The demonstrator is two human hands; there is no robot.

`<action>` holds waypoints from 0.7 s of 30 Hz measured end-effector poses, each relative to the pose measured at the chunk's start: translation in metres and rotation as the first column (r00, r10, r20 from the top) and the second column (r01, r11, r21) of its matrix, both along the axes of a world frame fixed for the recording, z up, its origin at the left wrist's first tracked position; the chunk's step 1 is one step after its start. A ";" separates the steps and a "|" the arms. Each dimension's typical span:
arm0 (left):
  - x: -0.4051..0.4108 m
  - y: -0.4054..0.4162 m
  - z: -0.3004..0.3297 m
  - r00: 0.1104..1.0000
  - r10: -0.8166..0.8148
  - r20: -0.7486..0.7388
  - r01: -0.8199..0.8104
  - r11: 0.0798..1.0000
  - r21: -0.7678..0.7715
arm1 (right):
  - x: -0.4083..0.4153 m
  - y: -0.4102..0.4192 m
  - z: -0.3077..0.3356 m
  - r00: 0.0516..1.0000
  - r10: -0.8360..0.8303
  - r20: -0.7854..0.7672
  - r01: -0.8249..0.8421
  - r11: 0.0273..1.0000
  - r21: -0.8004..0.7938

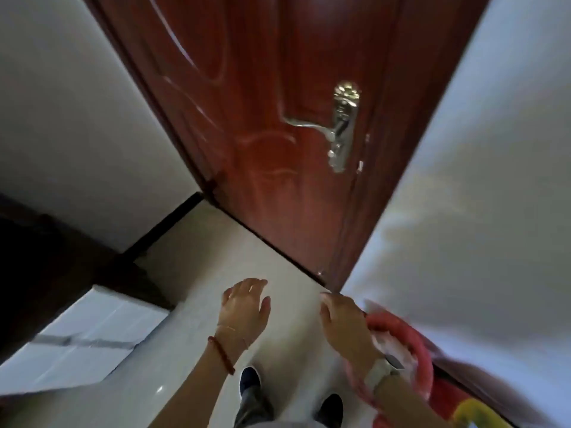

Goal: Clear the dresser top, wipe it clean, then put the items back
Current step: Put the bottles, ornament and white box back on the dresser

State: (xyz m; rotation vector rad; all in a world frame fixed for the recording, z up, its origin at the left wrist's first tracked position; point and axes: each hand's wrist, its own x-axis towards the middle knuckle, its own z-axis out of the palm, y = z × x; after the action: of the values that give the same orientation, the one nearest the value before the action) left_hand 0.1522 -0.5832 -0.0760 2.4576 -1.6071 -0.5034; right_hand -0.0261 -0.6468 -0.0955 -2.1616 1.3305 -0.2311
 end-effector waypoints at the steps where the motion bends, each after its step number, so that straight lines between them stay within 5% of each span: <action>1: 0.022 0.013 0.012 0.997 0.074 0.027 -0.073 0.997 -0.035 | 0.025 -0.002 0.010 0.997 0.079 -0.001 -0.079 0.997 -0.016; 10: 0.208 0.161 0.083 0.777 0.627 0.050 -0.589 0.754 -0.291 | 0.277 0.038 0.086 0.799 0.597 0.075 -0.561 0.784 -0.265; 21: 0.409 0.282 0.159 0.638 0.770 -0.005 -0.629 0.517 -0.581 | 0.531 0.133 0.173 0.592 0.797 0.118 -0.720 0.589 -0.368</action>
State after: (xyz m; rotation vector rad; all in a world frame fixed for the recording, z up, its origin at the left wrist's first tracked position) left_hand 0.5616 -0.3015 0.0831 2.4607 -0.4956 0.3763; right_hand 0.5045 -0.5142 0.0779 -2.6150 0.1044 -0.3601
